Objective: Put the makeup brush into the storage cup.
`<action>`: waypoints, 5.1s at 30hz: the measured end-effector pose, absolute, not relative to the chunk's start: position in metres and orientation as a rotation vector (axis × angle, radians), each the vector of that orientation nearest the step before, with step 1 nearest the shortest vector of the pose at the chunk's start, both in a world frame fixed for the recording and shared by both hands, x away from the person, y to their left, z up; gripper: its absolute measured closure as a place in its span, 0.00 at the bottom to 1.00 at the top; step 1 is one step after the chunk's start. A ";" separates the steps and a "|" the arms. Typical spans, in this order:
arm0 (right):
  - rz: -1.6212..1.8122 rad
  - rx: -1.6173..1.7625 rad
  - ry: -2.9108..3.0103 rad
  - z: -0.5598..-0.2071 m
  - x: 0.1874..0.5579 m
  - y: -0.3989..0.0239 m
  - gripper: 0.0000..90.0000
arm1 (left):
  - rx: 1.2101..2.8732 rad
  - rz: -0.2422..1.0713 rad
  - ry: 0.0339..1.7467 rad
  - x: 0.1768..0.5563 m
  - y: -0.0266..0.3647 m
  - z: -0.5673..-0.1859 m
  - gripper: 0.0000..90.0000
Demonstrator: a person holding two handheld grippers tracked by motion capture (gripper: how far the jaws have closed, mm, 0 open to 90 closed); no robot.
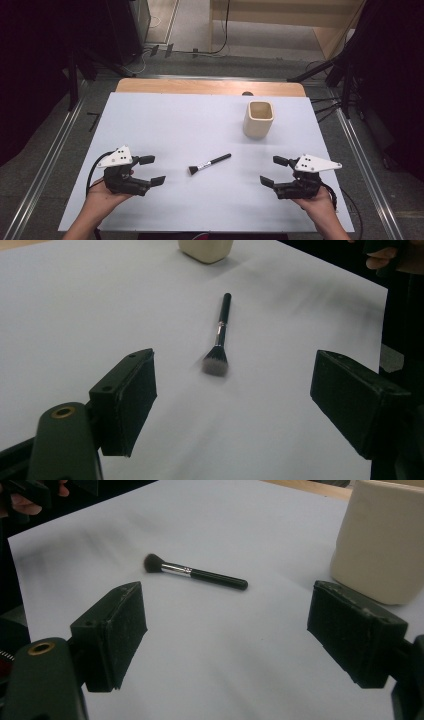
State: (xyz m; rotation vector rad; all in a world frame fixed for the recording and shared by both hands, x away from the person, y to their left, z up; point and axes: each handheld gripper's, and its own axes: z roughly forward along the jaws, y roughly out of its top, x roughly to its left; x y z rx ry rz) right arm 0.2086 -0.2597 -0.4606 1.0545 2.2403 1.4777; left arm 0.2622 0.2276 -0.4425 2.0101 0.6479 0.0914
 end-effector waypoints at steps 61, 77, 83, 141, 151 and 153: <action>1.489 1.077 2.237 -0.463 0.209 -0.262 0.19 | 2.052 0.092 0.612 0.311 0.165 -0.440 0.22; 1.497 1.073 2.247 -0.464 0.209 -0.261 0.19 | 2.037 0.078 0.581 0.317 0.143 -0.440 0.22; 1.499 1.075 2.249 -0.464 0.209 -0.261 0.19 | 2.025 0.076 0.575 0.319 0.137 -0.442 0.23; 1.474 1.083 2.299 -0.467 0.210 -0.259 0.19 | 2.590 0.005 0.521 0.353 0.062 -0.428 0.23; 1.455 1.083 2.310 -0.468 0.211 -0.258 0.19 | 2.759 -0.005 0.470 0.356 0.047 -0.425 0.24; 1.453 1.085 2.312 -0.468 0.211 -0.258 0.19 | 2.784 0.000 0.467 0.355 0.044 -0.425 0.24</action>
